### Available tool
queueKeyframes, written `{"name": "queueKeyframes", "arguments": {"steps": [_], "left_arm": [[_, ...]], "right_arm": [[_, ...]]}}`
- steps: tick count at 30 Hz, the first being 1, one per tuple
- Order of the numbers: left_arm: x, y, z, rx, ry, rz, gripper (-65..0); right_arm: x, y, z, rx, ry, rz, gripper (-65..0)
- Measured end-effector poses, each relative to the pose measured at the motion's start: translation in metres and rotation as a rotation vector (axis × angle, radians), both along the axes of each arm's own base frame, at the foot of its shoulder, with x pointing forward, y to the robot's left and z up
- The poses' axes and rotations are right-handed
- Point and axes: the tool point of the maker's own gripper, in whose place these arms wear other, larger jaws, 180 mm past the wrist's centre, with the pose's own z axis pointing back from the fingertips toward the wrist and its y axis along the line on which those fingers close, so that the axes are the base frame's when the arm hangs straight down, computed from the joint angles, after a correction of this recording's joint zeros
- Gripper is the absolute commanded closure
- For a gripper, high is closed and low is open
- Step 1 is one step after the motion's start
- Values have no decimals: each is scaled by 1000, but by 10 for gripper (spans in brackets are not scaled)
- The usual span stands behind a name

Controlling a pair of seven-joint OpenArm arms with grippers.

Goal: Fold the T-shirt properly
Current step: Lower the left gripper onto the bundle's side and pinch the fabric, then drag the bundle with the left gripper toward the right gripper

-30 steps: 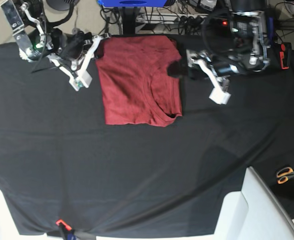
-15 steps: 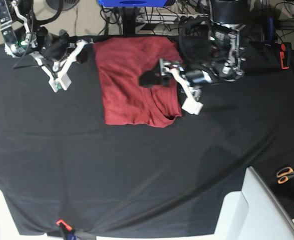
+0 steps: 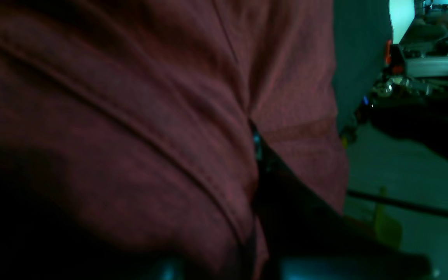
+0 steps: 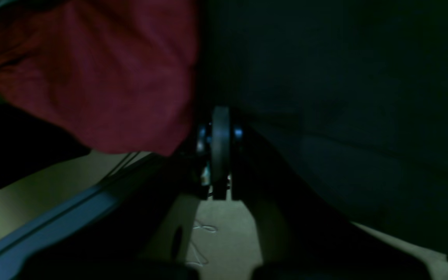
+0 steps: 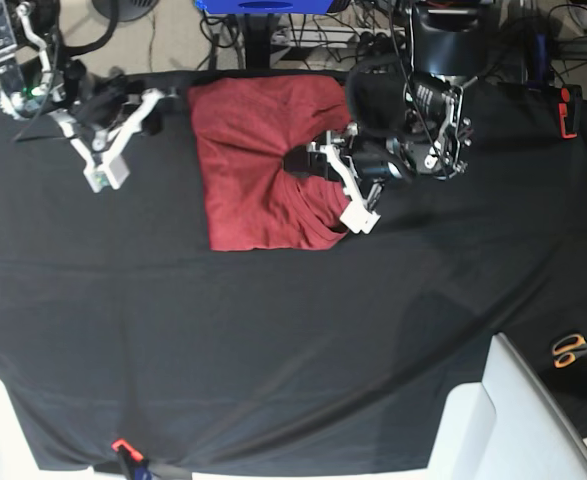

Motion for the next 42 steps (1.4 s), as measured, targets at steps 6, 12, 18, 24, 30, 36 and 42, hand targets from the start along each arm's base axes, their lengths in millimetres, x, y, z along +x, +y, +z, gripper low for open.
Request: {"name": "queueKeyframes", "arguments": {"steps": [6, 12, 18, 24, 30, 36, 42], "left_arm": [[18, 11, 8, 179, -21, -285, 0], [11, -3, 8, 303, -73, -589, 0], [13, -16, 11, 444, -146, -886, 0], [41, -19, 28, 645, -326, -1099, 0], [41, -32, 32, 775, -469, -1251, 0], [37, -42, 24, 904, -571, -1360, 0], [35, -75, 29, 884, -697, -1374, 0]], "right_arm": [[4, -19, 1, -21, -8, -57, -2], [8, -31, 3, -37, -18, -85, -2], [9, -27, 3, -26, -20, -90, -2], [10, -27, 4, -25, -22, -90, -2], [10, -28, 4, -27, -21, -90, -2], [10, -28, 4, -27, -22, -90, -2], [10, -28, 4, -26, -22, -91, -2]]}}
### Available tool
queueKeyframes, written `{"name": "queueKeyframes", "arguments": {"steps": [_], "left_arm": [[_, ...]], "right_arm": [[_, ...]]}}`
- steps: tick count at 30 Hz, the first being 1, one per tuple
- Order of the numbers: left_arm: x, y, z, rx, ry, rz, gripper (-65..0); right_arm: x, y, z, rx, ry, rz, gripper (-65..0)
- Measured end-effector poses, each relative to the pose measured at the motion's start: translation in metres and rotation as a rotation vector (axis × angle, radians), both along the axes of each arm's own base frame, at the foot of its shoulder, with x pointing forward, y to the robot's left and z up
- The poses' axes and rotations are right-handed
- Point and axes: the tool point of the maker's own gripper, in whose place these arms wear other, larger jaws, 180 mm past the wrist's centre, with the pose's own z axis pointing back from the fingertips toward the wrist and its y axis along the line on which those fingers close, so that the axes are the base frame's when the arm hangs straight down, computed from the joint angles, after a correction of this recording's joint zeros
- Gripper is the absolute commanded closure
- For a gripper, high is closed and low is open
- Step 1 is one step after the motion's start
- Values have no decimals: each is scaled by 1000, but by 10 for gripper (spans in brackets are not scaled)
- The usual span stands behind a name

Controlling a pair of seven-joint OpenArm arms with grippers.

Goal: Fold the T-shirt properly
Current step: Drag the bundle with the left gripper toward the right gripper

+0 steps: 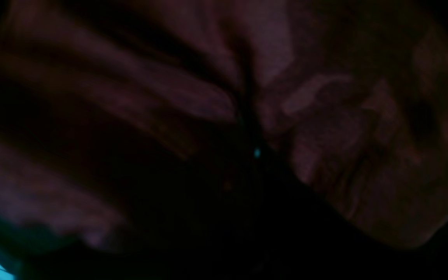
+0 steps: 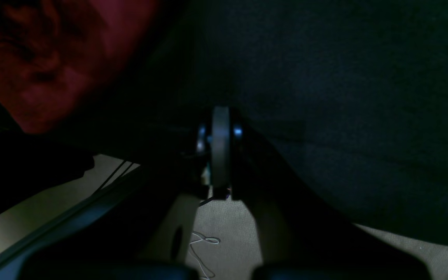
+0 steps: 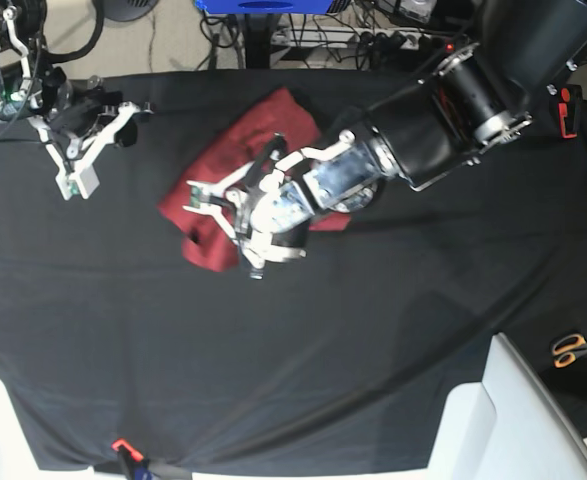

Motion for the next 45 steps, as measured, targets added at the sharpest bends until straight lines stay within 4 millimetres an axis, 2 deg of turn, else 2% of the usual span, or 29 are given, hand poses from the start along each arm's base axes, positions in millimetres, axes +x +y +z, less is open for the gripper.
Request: {"name": "queueKeyframes", "arguments": {"steps": [7, 11, 17, 25, 29, 31, 37, 45], "left_arm": [[2, -16, 4, -60, -22, -33, 0], [1, -28, 5, -89, -25, -91, 0], [-11, -31, -12, -4, -11, -195, 0], [-14, -48, -7, -52, -15, -255, 0], [-12, -59, 6, -83, -38, -283, 0], [-13, -66, 11, -90, -51, -317, 0], [-25, -63, 3, -36, -59, -420, 0], [-15, -61, 7, -28, -77, -417, 0]], "right_arm": [[-2, -2, -4, -1, 12, -5, -2], [-3, -23, -11, -24, 33, -67, -2], [2, -46, -10, -52, 23, -127, -2], [7, -58, -5, -36, 1, -219, -2], [17, -74, 0, -54, -26, -264, -2], [24, -78, -4, -53, -23, -277, -2], [17, -83, -29, -42, 54, -325, -2], [31, -77, -26, -21, 34, -323, -2]]}}
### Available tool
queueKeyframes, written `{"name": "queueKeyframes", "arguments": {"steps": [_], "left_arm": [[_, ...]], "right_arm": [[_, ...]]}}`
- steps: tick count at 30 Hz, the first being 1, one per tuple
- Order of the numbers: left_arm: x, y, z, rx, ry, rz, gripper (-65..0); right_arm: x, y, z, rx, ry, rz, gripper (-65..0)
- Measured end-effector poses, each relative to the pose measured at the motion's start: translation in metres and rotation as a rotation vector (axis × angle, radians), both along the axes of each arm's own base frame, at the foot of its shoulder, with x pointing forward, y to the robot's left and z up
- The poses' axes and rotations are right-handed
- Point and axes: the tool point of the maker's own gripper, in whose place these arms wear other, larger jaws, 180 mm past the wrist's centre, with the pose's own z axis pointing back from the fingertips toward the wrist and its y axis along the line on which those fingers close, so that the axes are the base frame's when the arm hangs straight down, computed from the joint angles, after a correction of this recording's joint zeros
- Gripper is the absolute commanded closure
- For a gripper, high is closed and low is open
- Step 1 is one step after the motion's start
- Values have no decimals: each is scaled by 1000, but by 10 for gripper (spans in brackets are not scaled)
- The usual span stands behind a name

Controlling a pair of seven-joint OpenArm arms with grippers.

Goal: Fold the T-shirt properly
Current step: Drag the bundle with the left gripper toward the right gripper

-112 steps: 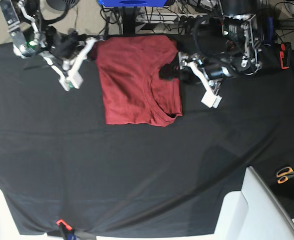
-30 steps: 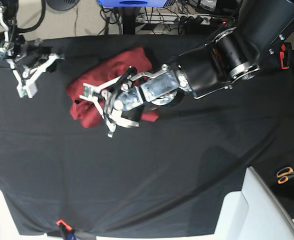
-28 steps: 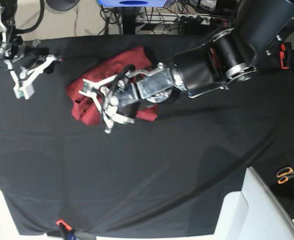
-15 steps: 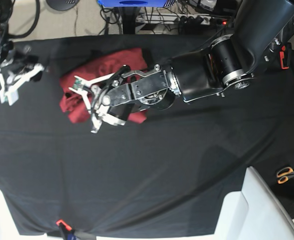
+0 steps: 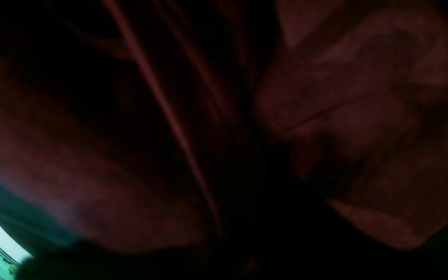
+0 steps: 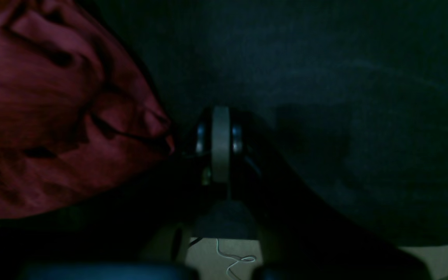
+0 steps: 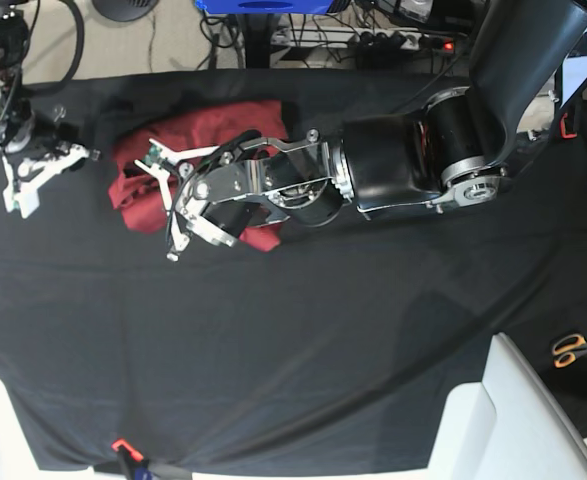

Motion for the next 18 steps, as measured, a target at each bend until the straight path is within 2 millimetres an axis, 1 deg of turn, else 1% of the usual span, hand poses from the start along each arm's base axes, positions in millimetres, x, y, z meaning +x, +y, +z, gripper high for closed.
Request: {"name": "queueKeyframes", "arguments": {"steps": [2, 5, 7, 10, 12, 15, 18], "left_arm": [[-1, 0, 0, -1, 5, 1, 0], [-2, -3, 0, -21, 17, -4, 0], [0, 0, -4, -13, 26, 9, 0], [4, 10, -12, 16, 33, 34, 0], [5, 13, -13, 20, 34, 39, 0], [8, 6, -9, -21, 55, 74, 0], [20, 5, -2, -52, 52, 119, 0]], "right_arm": [[4, 5, 0, 10, -6, 0, -2], [16, 11, 3, 22, -25, 9, -2], [20, 17, 1, 22, -25, 35, -2], [19, 27, -1, 37, -19, 55, -2], [18, 33, -2, 50, -16, 53, -2], [16, 38, -4, 62, -12, 52, -2], [11, 37, -6, 59, -2, 50, -2]]}}
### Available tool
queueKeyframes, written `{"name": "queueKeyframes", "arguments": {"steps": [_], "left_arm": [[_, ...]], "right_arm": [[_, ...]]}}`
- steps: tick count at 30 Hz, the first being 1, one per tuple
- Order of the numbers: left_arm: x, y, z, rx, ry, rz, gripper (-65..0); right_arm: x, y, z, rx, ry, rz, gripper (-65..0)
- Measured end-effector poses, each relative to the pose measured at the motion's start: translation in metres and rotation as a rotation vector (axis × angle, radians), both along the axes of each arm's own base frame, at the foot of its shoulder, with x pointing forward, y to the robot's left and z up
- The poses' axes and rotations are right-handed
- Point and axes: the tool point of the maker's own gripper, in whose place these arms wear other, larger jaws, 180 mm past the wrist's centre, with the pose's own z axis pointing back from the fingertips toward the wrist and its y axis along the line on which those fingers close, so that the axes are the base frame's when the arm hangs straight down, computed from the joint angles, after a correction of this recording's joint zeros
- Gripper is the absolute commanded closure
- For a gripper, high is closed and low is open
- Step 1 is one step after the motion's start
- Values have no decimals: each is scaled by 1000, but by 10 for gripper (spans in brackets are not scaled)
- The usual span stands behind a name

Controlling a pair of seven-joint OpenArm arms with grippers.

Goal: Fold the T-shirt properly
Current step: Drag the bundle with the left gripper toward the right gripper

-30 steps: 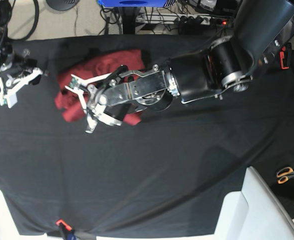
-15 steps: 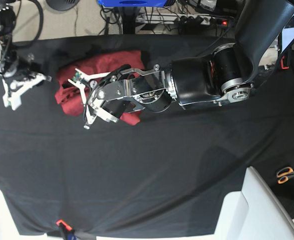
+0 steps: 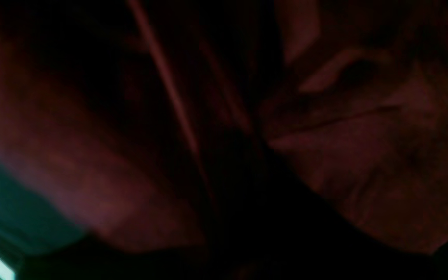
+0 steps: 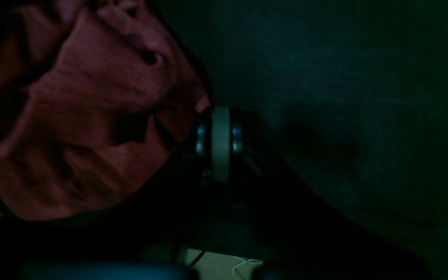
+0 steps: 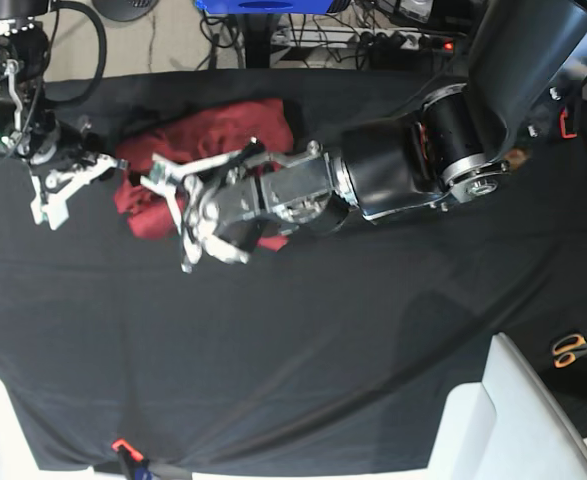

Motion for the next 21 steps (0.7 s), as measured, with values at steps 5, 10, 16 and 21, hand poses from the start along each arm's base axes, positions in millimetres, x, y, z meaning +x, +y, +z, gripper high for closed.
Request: {"name": "queueKeyframes", "arguments": {"steps": [5, 10, 16, 21], "left_arm": [[3, 0, 2, -5, -4, 8, 0], [1, -1, 1, -4, -3, 3, 0], [2, 0, 1, -2, -3, 4, 0], [1, 0, 1, -3, -3, 3, 0]], "right_arm": [[-9, 5, -5, 10, 20, -2, -2], [-27, 17, -13, 38, 57, -8, -2], [-32, 44, -17, 57, 72, 68, -2], [-35, 52, -18, 61, 82, 87, -2]]}}
